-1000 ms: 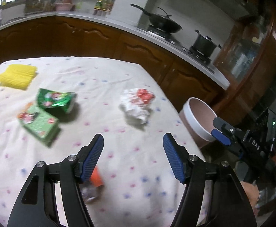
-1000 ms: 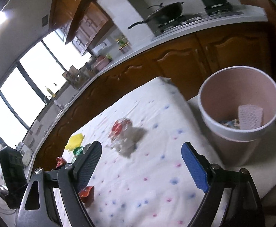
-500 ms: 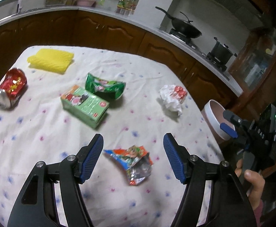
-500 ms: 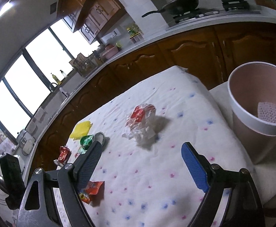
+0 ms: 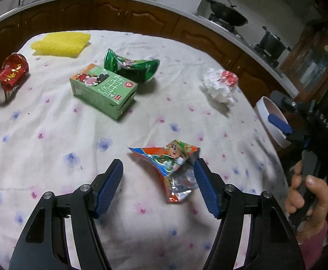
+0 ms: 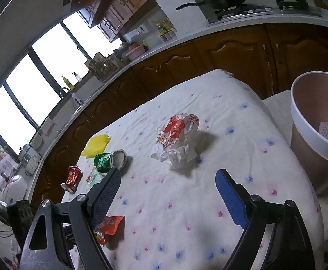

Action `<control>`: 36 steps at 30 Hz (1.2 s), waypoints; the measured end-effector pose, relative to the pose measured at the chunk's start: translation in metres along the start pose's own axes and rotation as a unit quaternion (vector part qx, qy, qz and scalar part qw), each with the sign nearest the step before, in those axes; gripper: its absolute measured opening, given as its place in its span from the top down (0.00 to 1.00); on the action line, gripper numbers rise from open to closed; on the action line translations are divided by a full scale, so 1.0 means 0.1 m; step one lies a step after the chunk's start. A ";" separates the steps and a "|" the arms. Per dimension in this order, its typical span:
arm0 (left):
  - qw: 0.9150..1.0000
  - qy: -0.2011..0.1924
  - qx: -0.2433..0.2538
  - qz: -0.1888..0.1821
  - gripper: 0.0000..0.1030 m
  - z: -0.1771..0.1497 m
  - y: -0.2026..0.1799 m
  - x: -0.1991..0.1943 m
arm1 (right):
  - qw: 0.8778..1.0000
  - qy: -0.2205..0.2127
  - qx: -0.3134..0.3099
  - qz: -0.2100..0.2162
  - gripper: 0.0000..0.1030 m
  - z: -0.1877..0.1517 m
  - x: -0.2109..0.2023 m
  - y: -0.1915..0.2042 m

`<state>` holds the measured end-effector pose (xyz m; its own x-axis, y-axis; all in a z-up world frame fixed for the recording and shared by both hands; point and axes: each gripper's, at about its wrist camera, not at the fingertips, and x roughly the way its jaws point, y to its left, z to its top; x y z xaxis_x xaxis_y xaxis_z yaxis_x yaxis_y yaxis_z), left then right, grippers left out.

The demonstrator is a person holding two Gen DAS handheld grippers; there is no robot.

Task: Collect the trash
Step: 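Grasp the orange-silver chip wrapper with the left tool while the right tool grasps the red-white plastic bag, then carry the chip wrapper with the left tool while the right tool carries the plastic bag over the bin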

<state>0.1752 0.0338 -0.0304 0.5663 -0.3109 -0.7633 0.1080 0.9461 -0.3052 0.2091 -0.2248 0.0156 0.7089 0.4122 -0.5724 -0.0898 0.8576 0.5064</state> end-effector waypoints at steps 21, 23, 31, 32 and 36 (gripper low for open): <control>0.999 -0.017 0.009 -0.027 0.96 0.42 -0.12 0.10 | 0.998 0.052 0.000 -0.021 0.71 0.29 0.96 -0.11; 0.999 -0.019 0.009 -0.031 0.95 0.45 -0.15 0.10 | 0.999 0.045 -0.013 -0.023 0.74 0.26 0.90 -0.07; 0.998 -0.029 0.021 -0.052 0.96 0.53 -0.34 0.09 | 0.999 0.020 -0.026 -0.014 0.74 0.21 0.43 -0.06; 0.998 -0.030 0.022 -0.054 0.96 0.53 -0.37 0.09 | 0.999 0.017 -0.029 -0.016 0.75 0.20 0.36 -0.07; 0.997 -0.032 0.032 -0.066 0.96 0.55 -0.53 0.09 | 1.000 0.002 -0.024 -0.016 0.75 0.17 0.09 -0.14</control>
<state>0.2193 -0.0142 0.0107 0.5953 -0.4279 -0.6801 0.2361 0.9022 -0.3610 0.2289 -0.2388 0.0145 0.7091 0.3860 -0.5901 -0.1008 0.8837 0.4570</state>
